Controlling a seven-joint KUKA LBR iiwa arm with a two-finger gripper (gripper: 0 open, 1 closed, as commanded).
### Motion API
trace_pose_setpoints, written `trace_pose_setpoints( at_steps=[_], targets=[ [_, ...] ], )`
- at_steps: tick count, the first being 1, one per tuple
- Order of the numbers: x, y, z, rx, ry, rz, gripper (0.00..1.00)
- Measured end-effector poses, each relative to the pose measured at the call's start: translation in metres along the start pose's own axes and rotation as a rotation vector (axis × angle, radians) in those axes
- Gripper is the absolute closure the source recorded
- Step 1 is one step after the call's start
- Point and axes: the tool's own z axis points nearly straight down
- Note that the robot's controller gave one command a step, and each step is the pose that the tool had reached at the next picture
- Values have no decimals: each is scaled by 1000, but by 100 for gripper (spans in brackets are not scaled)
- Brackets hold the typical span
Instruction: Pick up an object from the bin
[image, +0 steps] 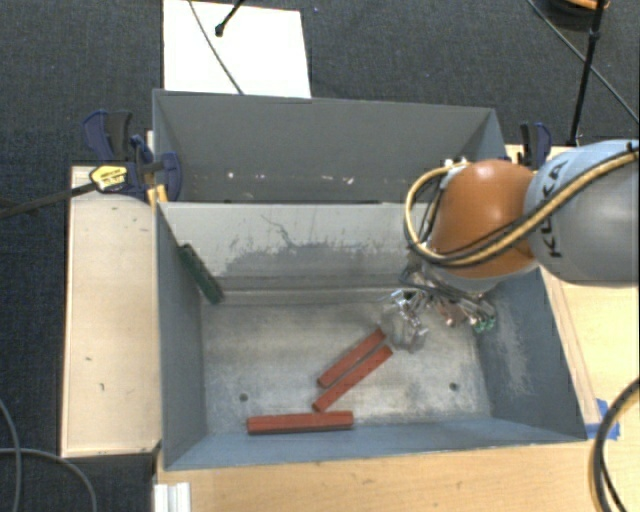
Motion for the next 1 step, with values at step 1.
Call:
trace_pose_setpoints(
  at_steps=[1],
  targets=[
    [0, 6, 2, -6, 4, -5, 0]
  ],
)
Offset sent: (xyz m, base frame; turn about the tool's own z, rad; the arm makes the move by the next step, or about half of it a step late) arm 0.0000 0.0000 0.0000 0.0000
